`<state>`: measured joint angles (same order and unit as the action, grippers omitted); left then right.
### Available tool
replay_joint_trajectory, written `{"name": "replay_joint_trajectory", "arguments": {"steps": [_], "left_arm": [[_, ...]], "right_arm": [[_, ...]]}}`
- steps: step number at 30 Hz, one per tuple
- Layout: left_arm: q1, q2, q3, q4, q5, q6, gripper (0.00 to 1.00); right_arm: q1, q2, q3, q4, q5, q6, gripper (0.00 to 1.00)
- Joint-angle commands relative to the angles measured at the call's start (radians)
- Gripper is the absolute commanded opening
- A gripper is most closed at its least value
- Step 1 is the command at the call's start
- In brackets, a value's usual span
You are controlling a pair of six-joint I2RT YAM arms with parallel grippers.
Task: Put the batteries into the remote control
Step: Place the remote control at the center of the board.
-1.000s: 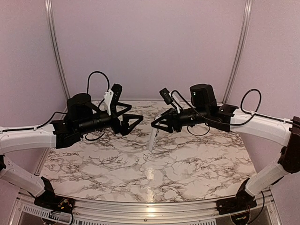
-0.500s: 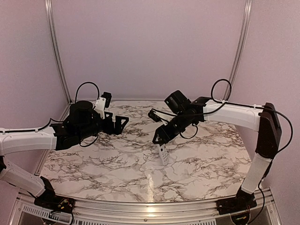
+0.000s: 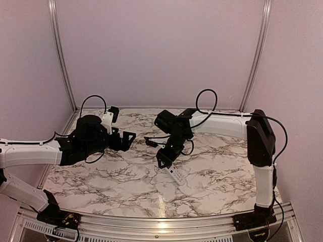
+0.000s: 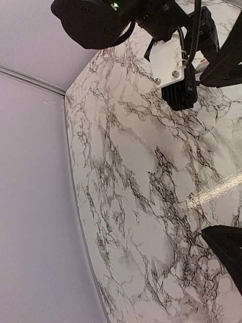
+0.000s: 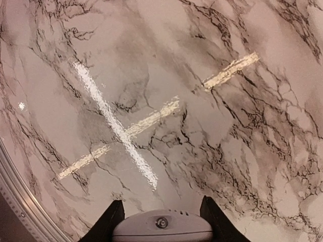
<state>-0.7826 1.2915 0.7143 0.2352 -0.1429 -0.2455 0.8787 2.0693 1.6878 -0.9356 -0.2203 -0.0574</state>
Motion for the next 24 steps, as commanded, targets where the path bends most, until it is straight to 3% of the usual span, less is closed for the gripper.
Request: {"name": "replay_joint_trajectory", "arguments": {"steps": [1, 11, 24], "left_arm": [[0.011, -0.013, -0.017, -0.018, -0.104, -0.020, 0.99], [0.058, -0.026, -0.038, -0.043, -0.221, -0.073, 0.99], [0.069, -0.059, -0.079, -0.019, -0.226, -0.082, 0.99]], "right_arm": [[0.012, 0.090, 0.072, -0.055, 0.047, -0.036, 0.08], [0.011, 0.197, 0.160, -0.046, 0.036, -0.013, 0.15], [0.012, 0.272, 0.198, -0.001, 0.046, 0.017, 0.28]]}}
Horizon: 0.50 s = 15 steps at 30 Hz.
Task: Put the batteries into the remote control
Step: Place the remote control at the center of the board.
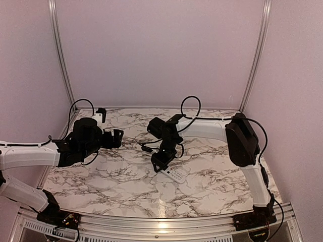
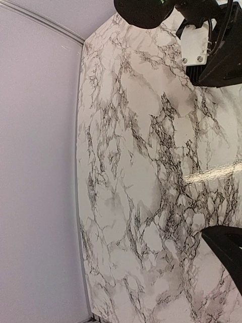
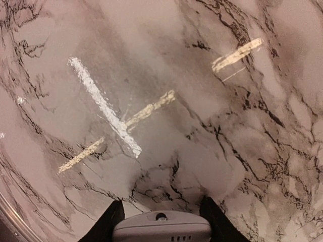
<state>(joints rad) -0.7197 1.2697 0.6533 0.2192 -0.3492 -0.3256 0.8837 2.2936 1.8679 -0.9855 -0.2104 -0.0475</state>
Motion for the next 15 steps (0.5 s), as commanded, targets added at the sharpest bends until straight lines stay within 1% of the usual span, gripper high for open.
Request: {"name": "replay_joint_trajectory", "arguments": {"steps": [1, 8, 15], "left_arm": [[0.006, -0.040, -0.020, 0.000, -0.020, 0.000, 0.99], [0.008, -0.023, -0.005, -0.005, -0.014, -0.002, 0.99], [0.011, -0.034, 0.009, -0.020, -0.001, -0.020, 0.99]], "right_arm": [[0.007, 0.050, 0.018, 0.052, 0.033, 0.010, 0.31], [0.009, 0.048, 0.012, 0.074, 0.017, 0.015, 0.51], [0.008, 0.026, -0.028, 0.113, 0.017, 0.010, 0.62]]}}
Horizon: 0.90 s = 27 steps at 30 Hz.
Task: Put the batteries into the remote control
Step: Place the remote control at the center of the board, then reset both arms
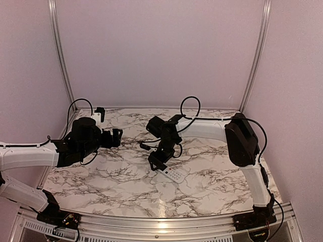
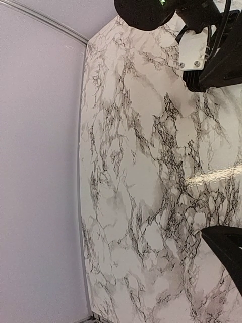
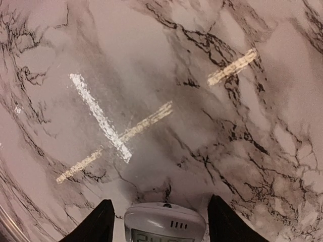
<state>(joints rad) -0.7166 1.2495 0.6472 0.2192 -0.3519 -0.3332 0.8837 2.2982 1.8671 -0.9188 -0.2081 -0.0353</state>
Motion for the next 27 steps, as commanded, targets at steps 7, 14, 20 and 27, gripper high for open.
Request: {"name": "replay_joint_trajectory", "arguments": {"steps": [7, 14, 20, 27], "left_arm": [[0.009, -0.011, 0.068, -0.065, 0.052, -0.018, 0.99], [0.029, 0.019, 0.219, -0.177, 0.157, 0.016, 0.99], [0.065, 0.109, 0.437, -0.355, 0.210, 0.088, 0.99], [0.221, 0.220, 0.568, -0.436, 0.347, 0.028, 0.99]], "right_arm": [[0.007, -0.043, -0.062, 0.111, 0.025, -0.003, 0.80], [-0.062, -0.202, -0.165, 0.290, -0.043, 0.026, 0.99], [-0.189, -0.430, -0.385, 0.543, -0.124, 0.086, 0.99], [-0.449, -0.709, -0.741, 0.862, -0.301, 0.209, 0.99]]}}
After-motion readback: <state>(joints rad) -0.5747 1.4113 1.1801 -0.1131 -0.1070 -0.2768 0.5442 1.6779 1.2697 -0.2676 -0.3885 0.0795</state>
